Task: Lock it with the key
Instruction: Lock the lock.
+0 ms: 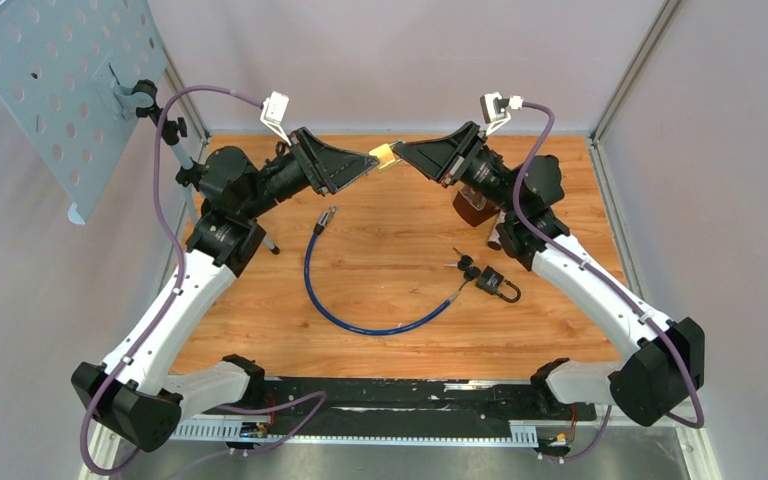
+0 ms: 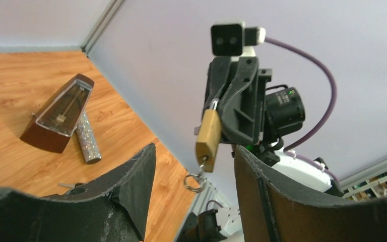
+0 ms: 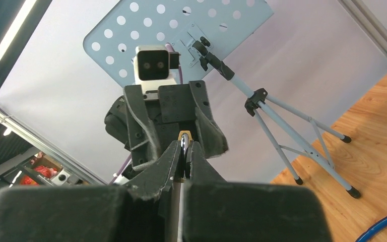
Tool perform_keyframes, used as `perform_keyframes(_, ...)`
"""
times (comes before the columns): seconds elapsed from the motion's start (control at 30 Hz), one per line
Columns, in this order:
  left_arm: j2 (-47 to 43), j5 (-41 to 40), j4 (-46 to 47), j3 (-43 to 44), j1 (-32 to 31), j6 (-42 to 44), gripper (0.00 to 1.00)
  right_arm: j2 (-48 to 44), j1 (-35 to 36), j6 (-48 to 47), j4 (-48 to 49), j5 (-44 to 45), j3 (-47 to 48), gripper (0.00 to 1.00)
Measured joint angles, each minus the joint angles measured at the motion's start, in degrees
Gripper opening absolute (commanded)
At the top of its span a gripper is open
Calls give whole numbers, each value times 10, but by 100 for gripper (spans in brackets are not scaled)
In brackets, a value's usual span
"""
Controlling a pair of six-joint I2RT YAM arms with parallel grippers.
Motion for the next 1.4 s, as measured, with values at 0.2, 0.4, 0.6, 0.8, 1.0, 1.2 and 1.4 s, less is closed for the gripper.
perform_keyframes(0.2, 1, 53, -9, -15, 6, 50, 58, -18, 0, -26, -2, -9, 0, 0)
perform_keyframes(0.4, 2, 102, -8, -15, 15, 67, 54, -27, 0, -46, 5, -20, -9, 0)
perform_keyframes(0.6, 2, 132, -11, -12, 16, 87, 50, -28, 0, -53, 7, -36, -16, 0)
perform_keyframes(0.8, 14, 170, -50, 22, 16, 140, 38, -28, 0, -61, 9, -56, -16, 0)
perform_keyframes(1.0, 18, 191, -114, 58, 16, 206, 27, -28, 0, -72, 9, -72, -16, 0)
perform_keyframes(1.2, 18, 211, -162, 72, 16, 254, 5, -28, 0, -78, 9, -77, -19, 0)
perform_keyframes(1.4, 32, 236, -210, 85, 19, 297, 0, -28, 0, -87, 16, -85, -31, 0)
